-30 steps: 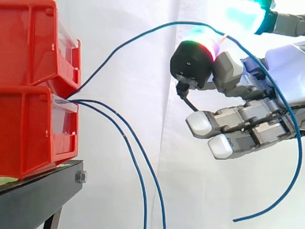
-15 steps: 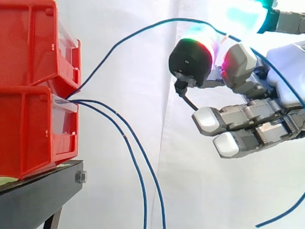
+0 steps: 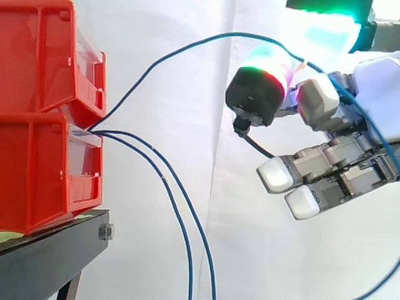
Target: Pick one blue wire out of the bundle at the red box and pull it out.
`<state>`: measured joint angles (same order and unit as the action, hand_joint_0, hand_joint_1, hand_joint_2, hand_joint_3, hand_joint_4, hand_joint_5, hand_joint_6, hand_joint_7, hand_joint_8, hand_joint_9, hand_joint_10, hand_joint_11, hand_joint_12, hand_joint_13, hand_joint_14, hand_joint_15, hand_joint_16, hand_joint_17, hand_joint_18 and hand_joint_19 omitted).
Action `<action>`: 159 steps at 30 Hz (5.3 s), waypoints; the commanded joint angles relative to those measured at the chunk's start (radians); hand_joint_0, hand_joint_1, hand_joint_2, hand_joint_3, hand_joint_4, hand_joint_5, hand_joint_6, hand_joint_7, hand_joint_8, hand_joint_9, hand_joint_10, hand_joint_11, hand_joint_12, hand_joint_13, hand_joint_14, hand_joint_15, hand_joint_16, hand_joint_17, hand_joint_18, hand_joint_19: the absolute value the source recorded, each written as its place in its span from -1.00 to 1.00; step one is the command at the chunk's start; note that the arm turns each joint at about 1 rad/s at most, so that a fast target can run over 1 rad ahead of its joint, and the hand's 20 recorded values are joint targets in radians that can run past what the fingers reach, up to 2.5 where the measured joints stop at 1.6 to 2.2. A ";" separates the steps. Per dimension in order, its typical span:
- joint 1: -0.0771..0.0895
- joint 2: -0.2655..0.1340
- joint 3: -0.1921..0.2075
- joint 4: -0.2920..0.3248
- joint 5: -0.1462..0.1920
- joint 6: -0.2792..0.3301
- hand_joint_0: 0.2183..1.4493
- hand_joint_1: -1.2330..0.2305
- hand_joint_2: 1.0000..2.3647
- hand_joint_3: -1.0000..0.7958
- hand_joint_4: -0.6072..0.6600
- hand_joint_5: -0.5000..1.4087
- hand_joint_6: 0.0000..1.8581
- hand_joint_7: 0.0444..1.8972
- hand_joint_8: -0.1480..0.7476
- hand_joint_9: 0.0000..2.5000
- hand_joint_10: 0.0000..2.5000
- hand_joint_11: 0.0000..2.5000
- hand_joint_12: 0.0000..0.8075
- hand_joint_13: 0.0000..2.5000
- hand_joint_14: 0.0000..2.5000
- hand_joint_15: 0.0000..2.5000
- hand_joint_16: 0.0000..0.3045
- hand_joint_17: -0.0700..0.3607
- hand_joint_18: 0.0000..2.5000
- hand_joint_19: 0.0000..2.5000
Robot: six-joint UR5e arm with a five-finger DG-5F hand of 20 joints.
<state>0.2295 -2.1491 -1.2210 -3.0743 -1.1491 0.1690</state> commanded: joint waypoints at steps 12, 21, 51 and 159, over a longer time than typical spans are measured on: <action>0.018 -0.009 -0.002 0.023 0.000 -0.158 -0.43 -0.63 -0.81 0.17 -0.34 -0.50 -0.06 0.07 -0.17 -0.24 -0.99 -0.76 0.05 -0.53 -0.99 -0.74 -0.53 0.07 -0.66 -0.67; 0.047 -0.006 -0.124 0.126 0.015 -0.131 -0.42 -0.64 -0.83 0.18 -0.34 -0.50 -0.07 0.10 -0.17 -0.23 -0.99 -0.75 0.05 -0.53 -0.99 -0.74 -0.53 0.07 -0.66 -0.66; 0.048 -0.008 -0.124 0.068 0.012 -0.111 -0.42 -0.65 -0.82 0.18 -0.30 -0.50 -0.07 0.11 -0.15 -0.20 -0.99 -0.74 0.05 -0.51 -0.99 -0.73 -0.53 0.07 -0.65 -0.66; 0.048 -0.008 -0.126 0.069 0.012 -0.112 -0.42 -0.65 -0.80 0.17 -0.28 -0.50 -0.07 0.10 -0.16 -0.17 -0.99 -0.71 0.04 -0.49 -0.99 -0.71 -0.53 0.07 -0.63 -0.65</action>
<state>0.2774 -2.1567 -1.3465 -3.0052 -1.1367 0.0568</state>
